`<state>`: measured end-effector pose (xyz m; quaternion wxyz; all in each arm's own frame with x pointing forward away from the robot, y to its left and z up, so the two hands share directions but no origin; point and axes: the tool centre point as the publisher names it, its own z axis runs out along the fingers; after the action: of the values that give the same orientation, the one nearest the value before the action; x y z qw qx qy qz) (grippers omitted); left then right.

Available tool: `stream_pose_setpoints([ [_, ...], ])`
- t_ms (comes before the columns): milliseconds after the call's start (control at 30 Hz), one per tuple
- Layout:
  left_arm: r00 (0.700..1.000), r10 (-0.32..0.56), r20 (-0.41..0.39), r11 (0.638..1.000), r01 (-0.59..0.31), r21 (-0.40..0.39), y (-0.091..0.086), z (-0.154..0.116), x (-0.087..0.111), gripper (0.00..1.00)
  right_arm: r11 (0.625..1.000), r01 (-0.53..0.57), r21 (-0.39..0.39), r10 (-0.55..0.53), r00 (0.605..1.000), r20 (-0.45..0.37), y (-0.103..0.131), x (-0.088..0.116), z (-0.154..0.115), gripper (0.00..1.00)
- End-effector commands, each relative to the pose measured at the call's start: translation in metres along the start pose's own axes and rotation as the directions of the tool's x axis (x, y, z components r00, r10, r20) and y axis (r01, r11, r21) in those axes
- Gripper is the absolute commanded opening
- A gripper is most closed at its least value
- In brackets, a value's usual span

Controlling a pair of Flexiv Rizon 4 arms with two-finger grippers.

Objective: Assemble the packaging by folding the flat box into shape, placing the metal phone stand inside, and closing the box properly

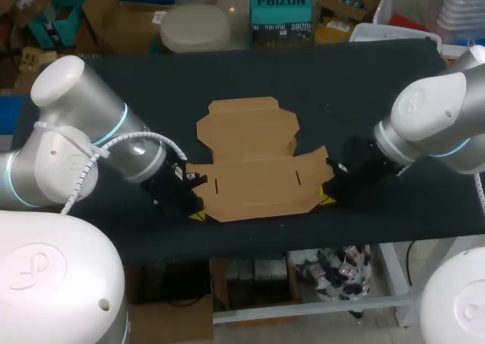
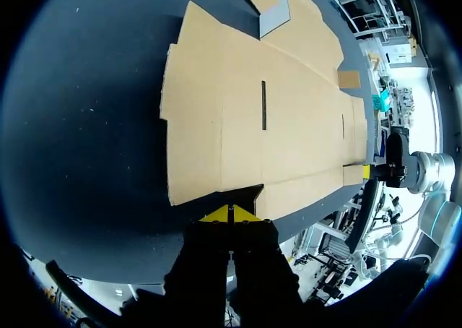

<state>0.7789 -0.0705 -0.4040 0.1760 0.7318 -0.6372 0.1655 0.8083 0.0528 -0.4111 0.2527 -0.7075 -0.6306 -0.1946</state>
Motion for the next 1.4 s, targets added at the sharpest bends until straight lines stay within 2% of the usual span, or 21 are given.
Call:
stream_pose_setpoints([
  [33,1.000,-0.002,0.016,1.000,0.002,0.002,0.001,-0.001,0.005,0.00,1.000,-0.017,-0.025,0.018,1.000,0.024,-0.006,0.004,-0.001,0.00],
  [1033,0.997,0.017,0.072,0.999,-0.019,0.027,0.005,-0.002,0.025,0.00,1.000,-0.001,-0.022,0.002,0.999,0.044,-0.008,0.021,0.001,0.00],
  [1400,0.994,0.020,0.111,0.999,-0.022,0.023,0.003,0.008,0.037,0.00,1.000,0.001,-0.019,0.000,0.997,0.079,-0.008,0.026,0.004,0.00],
])
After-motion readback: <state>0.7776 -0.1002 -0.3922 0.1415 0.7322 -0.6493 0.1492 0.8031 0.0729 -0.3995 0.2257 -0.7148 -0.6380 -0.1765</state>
